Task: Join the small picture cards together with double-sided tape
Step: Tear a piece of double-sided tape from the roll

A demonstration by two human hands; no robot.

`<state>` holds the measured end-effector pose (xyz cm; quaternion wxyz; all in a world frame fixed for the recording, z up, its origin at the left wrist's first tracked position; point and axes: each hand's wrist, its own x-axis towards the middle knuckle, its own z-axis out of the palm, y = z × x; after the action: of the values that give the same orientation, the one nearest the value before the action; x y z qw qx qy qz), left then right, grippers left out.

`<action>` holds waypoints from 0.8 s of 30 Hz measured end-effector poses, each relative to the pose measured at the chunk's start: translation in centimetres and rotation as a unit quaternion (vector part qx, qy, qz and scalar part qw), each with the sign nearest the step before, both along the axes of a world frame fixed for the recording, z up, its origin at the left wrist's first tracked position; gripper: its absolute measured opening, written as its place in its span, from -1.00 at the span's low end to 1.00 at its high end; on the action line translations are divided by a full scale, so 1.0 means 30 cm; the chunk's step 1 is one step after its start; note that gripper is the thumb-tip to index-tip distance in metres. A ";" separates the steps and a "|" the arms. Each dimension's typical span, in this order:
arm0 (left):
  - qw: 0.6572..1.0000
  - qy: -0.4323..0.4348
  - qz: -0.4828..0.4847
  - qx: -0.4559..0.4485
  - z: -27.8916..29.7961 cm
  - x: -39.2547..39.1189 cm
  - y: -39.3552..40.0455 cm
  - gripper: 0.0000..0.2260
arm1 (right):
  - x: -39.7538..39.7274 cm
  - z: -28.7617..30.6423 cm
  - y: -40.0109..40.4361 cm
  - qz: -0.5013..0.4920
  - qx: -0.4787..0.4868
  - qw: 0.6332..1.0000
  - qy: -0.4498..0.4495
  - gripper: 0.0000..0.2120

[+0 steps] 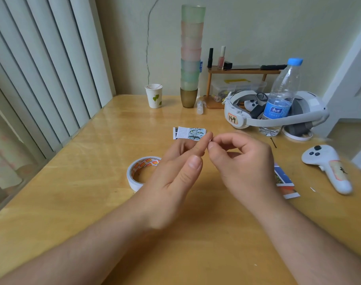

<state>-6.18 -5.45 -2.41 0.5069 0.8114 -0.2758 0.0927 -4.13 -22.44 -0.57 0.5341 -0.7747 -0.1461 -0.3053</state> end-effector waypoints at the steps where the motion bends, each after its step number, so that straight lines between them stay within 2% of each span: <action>1: 1.000 -0.008 -0.003 0.005 -0.002 -0.010 0.009 -0.26 | 0.000 0.003 0.000 0.008 0.012 1.000 0.013 -0.94; 7: 0.999 -0.006 0.002 0.042 0.001 0.004 0.009 -0.25 | -0.015 0.022 -0.002 0.036 0.018 0.998 0.046 -0.72; 12: 0.989 -0.049 0.033 0.138 -0.002 0.005 0.015 -0.22 | -0.008 0.013 0.007 0.003 0.037 0.996 0.081 -0.86; 14: 0.988 -0.050 0.032 0.145 -0.005 0.004 0.011 -0.22 | -0.005 0.008 0.010 -0.001 0.049 0.995 0.090 -0.85; 17: 0.994 -0.027 0.019 0.109 -0.005 -0.006 -0.003 -0.25 | -0.004 0.006 0.012 0.018 0.071 0.992 0.105 -0.82; 20: 0.999 0.034 0.015 0.019 0.002 -0.023 -0.018 -0.32 | 0.002 0.002 0.011 0.042 0.090 0.988 0.119 -0.78; 24: 0.995 0.084 0.016 -0.055 -0.008 -0.016 -0.022 -0.33 | 0.009 -0.001 0.012 0.068 0.101 0.984 0.128 -0.82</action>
<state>-6.66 -6.12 -2.66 0.5707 0.7915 -0.2135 0.0472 -3.86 -22.09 -0.61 0.6437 -0.7374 -0.0973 -0.1800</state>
